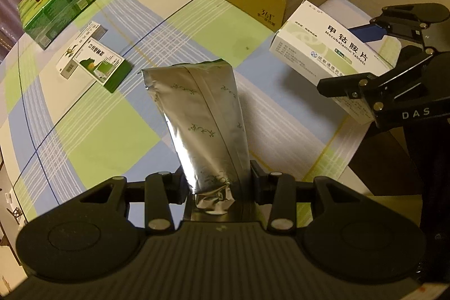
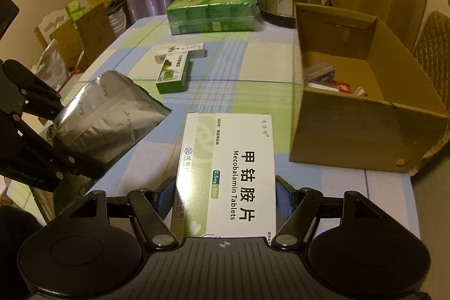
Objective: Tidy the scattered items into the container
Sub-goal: 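Carry the foil pouch and Mecobalamin box over the cardboard box with both grippers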
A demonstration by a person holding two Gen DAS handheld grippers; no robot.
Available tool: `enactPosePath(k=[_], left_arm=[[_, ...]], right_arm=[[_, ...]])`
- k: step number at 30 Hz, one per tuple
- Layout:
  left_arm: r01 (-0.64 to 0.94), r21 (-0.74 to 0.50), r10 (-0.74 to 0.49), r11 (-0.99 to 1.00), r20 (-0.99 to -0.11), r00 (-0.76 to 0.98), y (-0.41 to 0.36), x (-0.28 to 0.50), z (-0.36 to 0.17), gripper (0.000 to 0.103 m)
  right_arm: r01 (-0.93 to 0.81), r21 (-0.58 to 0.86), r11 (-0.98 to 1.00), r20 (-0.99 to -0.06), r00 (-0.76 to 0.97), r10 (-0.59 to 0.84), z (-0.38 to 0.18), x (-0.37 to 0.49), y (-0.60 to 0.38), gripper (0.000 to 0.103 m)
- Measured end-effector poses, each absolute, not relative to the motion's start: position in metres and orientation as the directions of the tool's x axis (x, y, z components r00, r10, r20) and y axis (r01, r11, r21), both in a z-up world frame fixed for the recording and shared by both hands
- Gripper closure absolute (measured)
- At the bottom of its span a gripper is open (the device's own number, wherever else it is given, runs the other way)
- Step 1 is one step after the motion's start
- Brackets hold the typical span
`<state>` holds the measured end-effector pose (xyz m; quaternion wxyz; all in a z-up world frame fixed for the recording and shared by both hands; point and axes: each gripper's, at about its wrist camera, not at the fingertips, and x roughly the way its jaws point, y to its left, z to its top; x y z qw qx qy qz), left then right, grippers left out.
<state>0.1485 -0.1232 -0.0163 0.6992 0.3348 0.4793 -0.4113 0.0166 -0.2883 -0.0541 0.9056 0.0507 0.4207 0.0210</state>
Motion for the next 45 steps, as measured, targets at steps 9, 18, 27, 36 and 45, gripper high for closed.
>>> enactPosePath(k=[9,18,27,36,45], left_arm=[[0.906,0.068,-0.274,0.419,-0.941,0.198,-0.15,0.144,0.001,0.067],[0.923,0.057,-0.332,0.38,-0.923,0.194,-0.204,0.141,0.033,0.067],[0.933,0.023,-0.392,0.358,-0.904,0.172,-0.268,0.15,0.057,0.067],[0.938,0.007,-0.418,0.347,-0.894,0.161,-0.321,0.154,0.06,0.067],[0.932,-0.022,-0.434,0.362,-0.889,0.148,-0.352,0.171,0.056,0.067]], right_arm=[[0.057,0.111,0.992,-0.729,0.684,0.042,-0.034,0.006,-0.316,0.035],[0.117,0.083,0.99,-0.685,0.728,-0.028,-0.001,0.004,-0.357,0.035],[0.183,0.05,0.982,-0.651,0.751,-0.107,0.021,0.024,-0.41,0.035],[0.226,0.036,0.974,-0.646,0.748,-0.149,0.027,0.043,-0.45,0.035],[0.244,0.034,0.969,-0.65,0.742,-0.164,0.025,0.061,-0.477,0.035]])
